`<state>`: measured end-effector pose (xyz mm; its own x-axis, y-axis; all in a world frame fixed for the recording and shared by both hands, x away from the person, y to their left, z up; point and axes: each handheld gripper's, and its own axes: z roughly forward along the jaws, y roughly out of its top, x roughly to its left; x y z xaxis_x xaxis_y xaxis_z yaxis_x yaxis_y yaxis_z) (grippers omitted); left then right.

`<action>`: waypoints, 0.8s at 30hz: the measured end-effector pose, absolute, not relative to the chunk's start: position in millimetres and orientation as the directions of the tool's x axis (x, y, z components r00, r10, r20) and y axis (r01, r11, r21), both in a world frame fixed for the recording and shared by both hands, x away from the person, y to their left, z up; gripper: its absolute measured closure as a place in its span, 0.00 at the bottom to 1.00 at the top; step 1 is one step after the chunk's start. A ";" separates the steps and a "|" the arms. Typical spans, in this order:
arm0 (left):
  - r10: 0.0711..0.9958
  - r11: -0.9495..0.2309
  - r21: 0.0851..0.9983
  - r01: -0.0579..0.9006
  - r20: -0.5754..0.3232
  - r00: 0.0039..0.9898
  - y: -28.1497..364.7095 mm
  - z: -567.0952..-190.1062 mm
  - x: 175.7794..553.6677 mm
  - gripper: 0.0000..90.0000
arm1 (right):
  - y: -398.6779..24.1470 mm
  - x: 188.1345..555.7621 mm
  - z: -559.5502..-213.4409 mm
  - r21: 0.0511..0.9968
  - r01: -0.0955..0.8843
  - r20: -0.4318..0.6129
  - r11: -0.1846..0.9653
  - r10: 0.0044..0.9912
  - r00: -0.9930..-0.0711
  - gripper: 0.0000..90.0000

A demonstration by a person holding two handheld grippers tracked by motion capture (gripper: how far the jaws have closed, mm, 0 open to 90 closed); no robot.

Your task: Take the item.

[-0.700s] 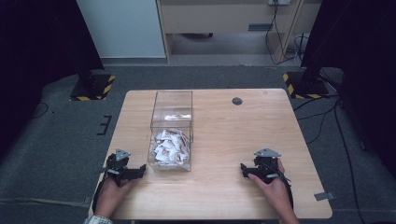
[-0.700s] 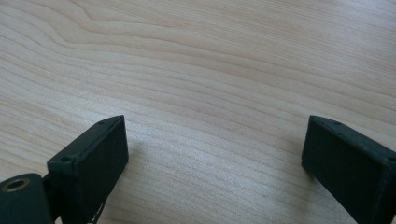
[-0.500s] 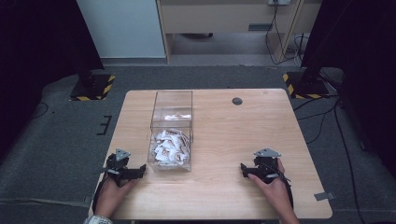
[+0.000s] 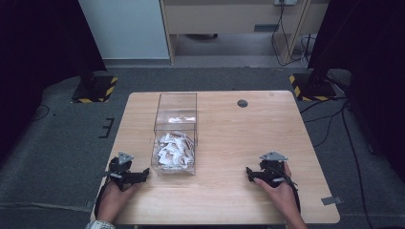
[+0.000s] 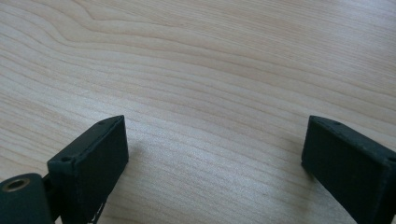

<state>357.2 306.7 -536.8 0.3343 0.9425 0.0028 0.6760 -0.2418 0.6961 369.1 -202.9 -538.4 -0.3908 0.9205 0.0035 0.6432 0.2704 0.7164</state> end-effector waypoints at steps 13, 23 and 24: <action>0.942 -0.242 0.696 0.676 0.003 0.334 306.7 -536.8 357.2 0.00 | -203.9 367.9 -531.6 0.710 0.649 0.008 0.272 0.919 -0.394 0.09; 0.942 -0.242 0.696 0.676 0.003 0.334 306.7 -536.7 357.2 0.00 | -202.6 365.7 -528.0 0.715 0.640 0.011 0.283 0.910 -0.414 0.09; 0.942 -0.242 0.696 0.676 0.003 0.334 306.7 -536.7 357.2 0.00 | -202.2 365.4 -527.5 0.716 0.639 0.010 0.281 0.911 -0.412 0.10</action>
<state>357.2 306.7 -536.7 0.3343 0.9424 0.0029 0.6761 -0.2420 0.6959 365.4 -202.2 -527.5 -0.4117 0.9112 0.0100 0.6393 0.2810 0.7157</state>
